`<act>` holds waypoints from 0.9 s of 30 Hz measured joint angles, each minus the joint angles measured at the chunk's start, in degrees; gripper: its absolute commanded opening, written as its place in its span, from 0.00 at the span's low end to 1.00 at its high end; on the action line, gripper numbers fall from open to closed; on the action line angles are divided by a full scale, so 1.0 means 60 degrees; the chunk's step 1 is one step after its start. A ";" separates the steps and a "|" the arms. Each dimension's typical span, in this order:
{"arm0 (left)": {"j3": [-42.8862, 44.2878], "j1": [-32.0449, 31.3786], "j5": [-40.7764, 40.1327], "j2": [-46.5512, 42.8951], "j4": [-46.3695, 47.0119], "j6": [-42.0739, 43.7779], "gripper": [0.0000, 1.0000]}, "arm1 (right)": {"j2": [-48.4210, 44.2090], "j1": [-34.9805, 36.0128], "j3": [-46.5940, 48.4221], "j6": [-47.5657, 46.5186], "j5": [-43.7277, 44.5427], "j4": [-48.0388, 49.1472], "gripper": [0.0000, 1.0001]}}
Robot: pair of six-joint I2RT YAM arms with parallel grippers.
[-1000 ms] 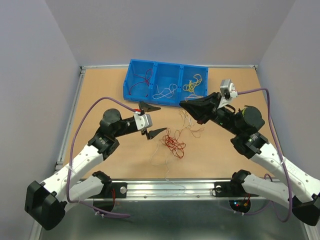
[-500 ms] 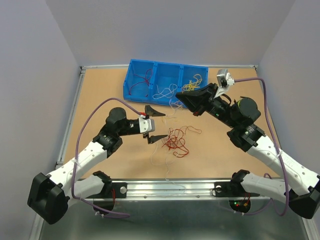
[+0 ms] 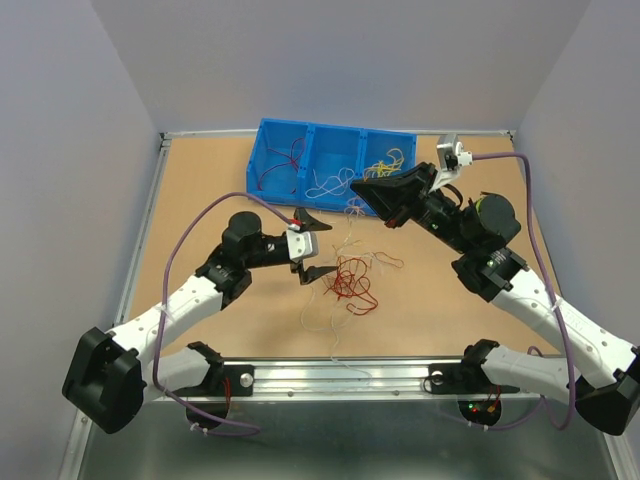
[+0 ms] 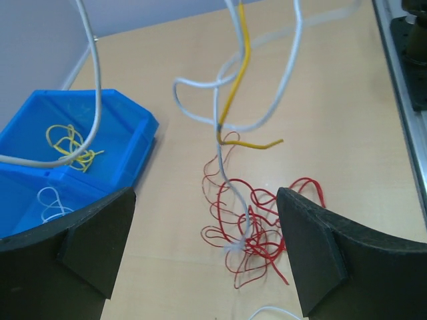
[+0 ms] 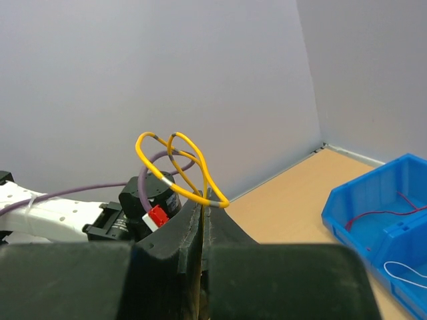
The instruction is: Untangle the cables
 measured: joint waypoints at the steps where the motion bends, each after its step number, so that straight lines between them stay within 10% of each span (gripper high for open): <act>1: 0.0000 0.0000 -0.0124 -0.0004 0.0106 -0.0033 0.99 | 0.0000 0.0000 0.0000 0.0018 -0.0004 0.0007 0.01; 23: -0.0608 -0.0127 -0.0656 0.0506 0.1989 -0.0871 0.98 | 0.0375 0.0000 0.0554 0.1071 -0.0627 0.0780 0.01; 25: -0.0608 -0.0138 -0.0612 0.0481 0.2098 -0.0958 0.94 | 0.0433 0.0000 0.0605 0.1195 -0.0699 0.0827 0.01; 27: -0.0608 -0.0138 -0.0543 0.0426 0.2127 -0.1024 0.63 | 0.0510 0.0000 0.0648 0.1286 -0.0765 0.0903 0.00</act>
